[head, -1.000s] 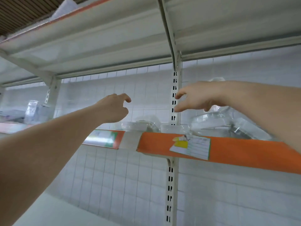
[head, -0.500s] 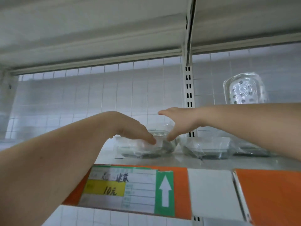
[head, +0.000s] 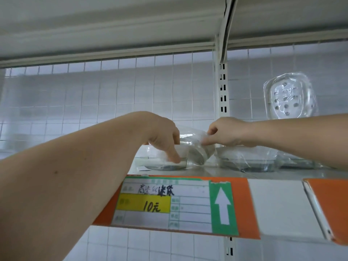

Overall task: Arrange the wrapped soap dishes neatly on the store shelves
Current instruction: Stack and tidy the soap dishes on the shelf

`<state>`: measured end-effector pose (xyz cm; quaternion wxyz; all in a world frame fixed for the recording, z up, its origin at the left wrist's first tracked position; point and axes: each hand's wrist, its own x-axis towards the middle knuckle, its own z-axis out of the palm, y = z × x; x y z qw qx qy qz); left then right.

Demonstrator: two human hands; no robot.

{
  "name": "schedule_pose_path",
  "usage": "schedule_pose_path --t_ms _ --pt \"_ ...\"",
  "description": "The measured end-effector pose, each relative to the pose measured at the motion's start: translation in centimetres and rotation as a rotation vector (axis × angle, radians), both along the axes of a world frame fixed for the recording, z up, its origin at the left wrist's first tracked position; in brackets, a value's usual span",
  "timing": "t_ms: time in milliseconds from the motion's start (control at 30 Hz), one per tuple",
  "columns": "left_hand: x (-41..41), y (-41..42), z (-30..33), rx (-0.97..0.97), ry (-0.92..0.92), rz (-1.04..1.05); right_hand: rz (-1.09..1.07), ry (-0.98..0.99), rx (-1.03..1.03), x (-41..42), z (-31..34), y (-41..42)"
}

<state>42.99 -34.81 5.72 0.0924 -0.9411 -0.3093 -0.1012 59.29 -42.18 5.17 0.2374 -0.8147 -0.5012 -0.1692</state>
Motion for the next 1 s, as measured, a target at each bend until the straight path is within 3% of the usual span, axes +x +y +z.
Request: schedule_pose_path --t_ms 100,233,333,400,500,567,633,700,800,867,1000 --pt "-0.4 0.0 0.3 0.01 -0.228 -0.026 0.154 0.281 0.237 -0.7 0.9 -0.2" --pt "-2.1 0.9 1.8 -0.221 -0.803 -0.084 0.37 0.712 0.569 -1.8 3.0 -2.3" --pt "-2.8 1.6 1.7 -0.498 -1.135 -0.026 0.332 0.837 0.473 -1.4 3.8 -4.3" --pt "-2.7 1.2 1.0 -0.652 -1.049 0.009 0.172 0.718 0.19 -0.9 3.6 -5.6" --pt "-1.9 0.7 0.3 -0.479 -0.723 0.149 -0.142 0.214 -0.16 -1.0 3.6 -6.9" --pt "-1.9 0.3 0.4 -0.376 -0.619 0.232 -0.124 0.078 -0.105 -1.2 3.7 -6.8" --pt "-2.2 -0.2 0.6 -0.435 -0.613 0.234 -0.019 0.116 -0.035 -2.1 3.5 -6.5" --pt "-2.2 -0.9 0.8 -0.485 -0.574 0.18 0.026 0.09 -0.138 -3.4 2.8 -6.1" --pt "-2.5 -3.1 0.0 -0.465 -0.285 0.084 -0.069 -0.119 -0.395 -5.0 1.4 -5.1" --pt "-2.6 -3.8 -0.4 -0.446 -0.165 0.107 -0.126 -0.229 -0.416 -5.3 0.9 -4.5" --pt "-2.8 -4.1 -0.3 -0.468 -0.135 0.14 -0.121 -0.301 -0.341 -5.2 0.9 -4.1"
